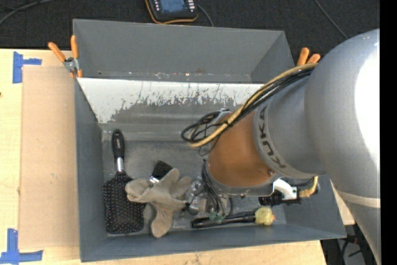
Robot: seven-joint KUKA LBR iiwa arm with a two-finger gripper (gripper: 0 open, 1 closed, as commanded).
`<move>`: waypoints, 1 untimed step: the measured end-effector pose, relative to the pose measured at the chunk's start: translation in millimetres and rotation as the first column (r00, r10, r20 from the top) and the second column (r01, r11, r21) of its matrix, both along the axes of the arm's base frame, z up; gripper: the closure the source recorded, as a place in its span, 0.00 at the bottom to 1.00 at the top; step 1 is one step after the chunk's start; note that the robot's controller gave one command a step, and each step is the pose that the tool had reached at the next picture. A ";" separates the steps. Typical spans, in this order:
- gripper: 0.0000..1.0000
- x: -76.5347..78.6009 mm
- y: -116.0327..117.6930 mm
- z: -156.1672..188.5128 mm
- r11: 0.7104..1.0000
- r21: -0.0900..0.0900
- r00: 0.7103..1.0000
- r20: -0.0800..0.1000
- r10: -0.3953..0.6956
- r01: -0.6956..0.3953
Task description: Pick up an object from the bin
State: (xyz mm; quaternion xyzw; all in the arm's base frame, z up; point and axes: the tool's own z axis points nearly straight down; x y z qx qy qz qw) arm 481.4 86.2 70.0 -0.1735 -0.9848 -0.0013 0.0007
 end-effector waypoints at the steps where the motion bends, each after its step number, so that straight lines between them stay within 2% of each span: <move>1: 0.00 -1.2 0.2 -0.8 1.000 0.000 1.000 -0.004 0.000 0.000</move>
Offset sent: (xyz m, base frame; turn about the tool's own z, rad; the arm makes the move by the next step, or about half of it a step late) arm 0.0000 0.0000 0.0000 0.0000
